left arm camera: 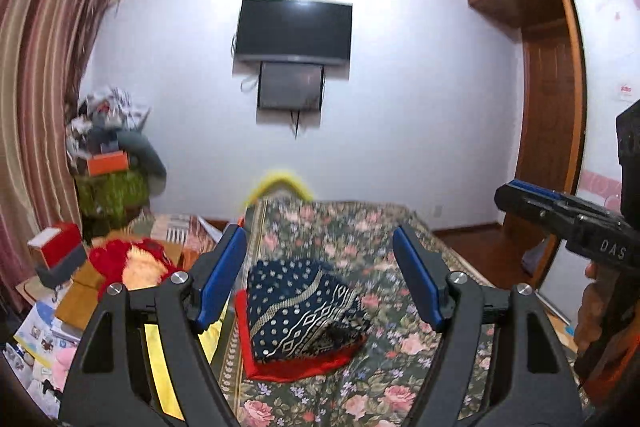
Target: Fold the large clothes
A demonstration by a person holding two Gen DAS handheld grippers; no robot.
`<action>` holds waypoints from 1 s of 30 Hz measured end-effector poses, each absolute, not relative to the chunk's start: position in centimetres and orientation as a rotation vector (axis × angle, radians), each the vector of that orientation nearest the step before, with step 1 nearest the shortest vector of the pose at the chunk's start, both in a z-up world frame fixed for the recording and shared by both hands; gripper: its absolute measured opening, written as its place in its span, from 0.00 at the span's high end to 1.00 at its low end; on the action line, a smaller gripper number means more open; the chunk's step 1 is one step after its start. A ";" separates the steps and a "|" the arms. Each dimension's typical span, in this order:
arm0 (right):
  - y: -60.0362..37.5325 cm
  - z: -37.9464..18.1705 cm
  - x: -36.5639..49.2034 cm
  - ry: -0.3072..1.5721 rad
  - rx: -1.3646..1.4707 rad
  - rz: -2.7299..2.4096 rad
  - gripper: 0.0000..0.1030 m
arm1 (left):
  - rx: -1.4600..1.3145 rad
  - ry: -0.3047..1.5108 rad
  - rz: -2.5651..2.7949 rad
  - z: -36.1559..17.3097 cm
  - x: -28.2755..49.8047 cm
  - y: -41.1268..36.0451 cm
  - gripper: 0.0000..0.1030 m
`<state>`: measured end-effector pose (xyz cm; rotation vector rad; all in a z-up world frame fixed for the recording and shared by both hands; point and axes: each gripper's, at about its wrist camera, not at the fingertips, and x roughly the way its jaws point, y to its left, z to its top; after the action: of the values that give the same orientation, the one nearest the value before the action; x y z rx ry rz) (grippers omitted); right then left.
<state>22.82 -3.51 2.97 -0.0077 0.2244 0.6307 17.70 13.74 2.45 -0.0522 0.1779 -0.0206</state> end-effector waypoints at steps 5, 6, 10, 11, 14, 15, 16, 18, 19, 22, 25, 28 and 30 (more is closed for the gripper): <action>-3.2 2.8 20.3 0.167 -0.017 0.607 0.55 | -0.041 0.109 -0.017 3.1 14.4 12.5 0.28; -3.2 2.7 20.2 0.168 -0.013 0.605 0.55 | -0.041 0.099 -0.013 3.1 13.9 12.4 0.28; -3.6 2.0 20.4 0.194 0.022 0.600 0.51 | -0.046 0.083 0.001 2.9 12.4 12.0 0.28; -3.7 1.9 20.4 0.199 0.023 0.585 0.47 | -0.045 0.081 0.007 2.8 12.2 11.9 0.28; -3.9 1.6 20.4 0.200 0.028 0.545 0.24 | -0.046 0.080 0.022 2.6 11.9 11.8 0.23; -4.0 1.5 20.3 0.198 0.031 0.530 0.19 | -0.050 0.083 0.031 2.4 11.9 11.8 0.15; -4.1 1.5 20.3 0.194 0.034 0.519 0.12 | -0.055 0.085 0.041 2.3 11.8 11.7 0.12; -4.2 1.6 20.2 0.188 0.030 0.502 0.07 | -0.065 0.089 0.047 2.0 11.9 11.9 0.09; -4.2 1.6 20.1 0.181 0.025 0.494 0.03 | -0.070 0.096 0.047 1.8 12.0 12.0 0.09; -4.1 1.8 19.7 0.156 0.007 0.466 0.00 | -0.075 0.109 0.055 1.5 12.3 12.1 0.08; -4.1 1.6 19.4 0.162 -0.005 0.470 0.00 | -0.072 0.113 0.067 1.2 12.5 12.0 0.08; -4.0 1.6 19.4 0.166 -0.017 0.467 0.00 | -0.072 0.120 0.067 1.0 12.6 11.9 0.07; -4.0 1.2 19.3 0.170 -0.018 0.464 0.00 | -0.066 0.123 0.072 0.9 12.7 11.8 0.07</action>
<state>19.26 -3.98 1.23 -0.0183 0.1696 0.4642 12.73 11.84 0.86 -0.0659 0.1226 0.0715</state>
